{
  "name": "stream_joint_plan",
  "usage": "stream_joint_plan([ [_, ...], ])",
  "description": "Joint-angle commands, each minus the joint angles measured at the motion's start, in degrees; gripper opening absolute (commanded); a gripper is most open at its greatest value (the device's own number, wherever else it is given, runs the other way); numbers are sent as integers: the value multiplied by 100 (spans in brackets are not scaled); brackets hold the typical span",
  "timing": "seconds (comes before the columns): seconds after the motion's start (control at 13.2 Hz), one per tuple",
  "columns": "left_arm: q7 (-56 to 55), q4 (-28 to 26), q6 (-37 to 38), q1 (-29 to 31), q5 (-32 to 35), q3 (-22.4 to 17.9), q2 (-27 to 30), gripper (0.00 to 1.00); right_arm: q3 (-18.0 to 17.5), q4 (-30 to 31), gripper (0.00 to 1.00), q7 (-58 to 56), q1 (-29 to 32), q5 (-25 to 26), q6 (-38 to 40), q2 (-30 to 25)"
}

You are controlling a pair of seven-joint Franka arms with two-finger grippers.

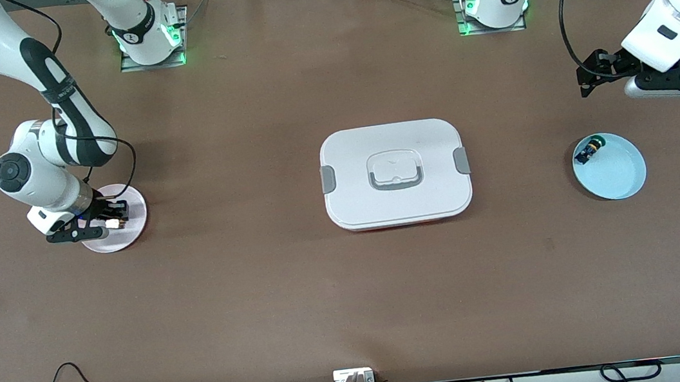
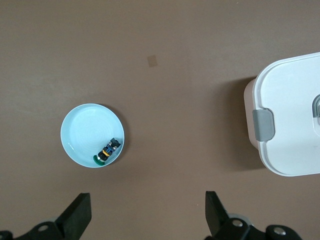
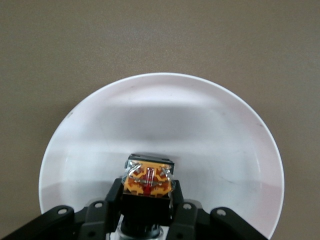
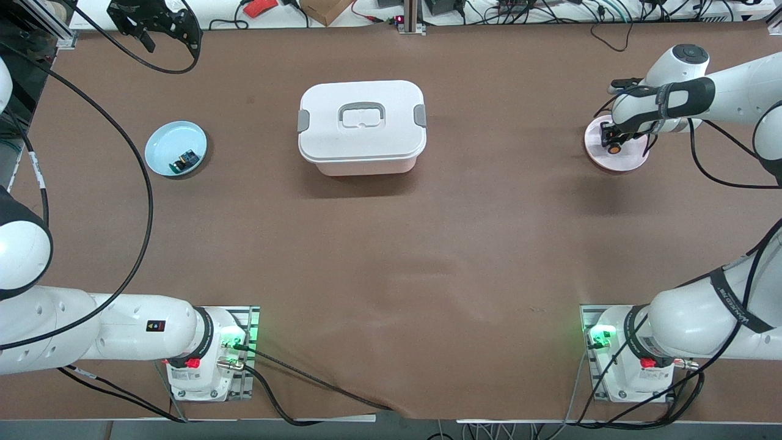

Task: Transfer orange switch to right arm and place
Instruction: 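Lower the switch onto the white plate and open the right gripper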

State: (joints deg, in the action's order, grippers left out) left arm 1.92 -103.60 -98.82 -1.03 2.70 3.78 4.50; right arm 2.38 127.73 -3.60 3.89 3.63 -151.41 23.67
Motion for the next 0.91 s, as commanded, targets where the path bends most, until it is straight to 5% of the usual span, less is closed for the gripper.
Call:
stream_joint_plan([
  [0.0,133,112,100,-2,-112,-9,-37,100,-44,-29,91,-71,85,77,-73,24],
  [0.08,133,112,100,-2,-112,-9,-37,100,-44,-38,100,-88,85,77,-38,-28],
  [0.83,133,112,100,-11,-112,-9,-37,100,-97,-794,100,-71,-239,77,2755,-1494],
])
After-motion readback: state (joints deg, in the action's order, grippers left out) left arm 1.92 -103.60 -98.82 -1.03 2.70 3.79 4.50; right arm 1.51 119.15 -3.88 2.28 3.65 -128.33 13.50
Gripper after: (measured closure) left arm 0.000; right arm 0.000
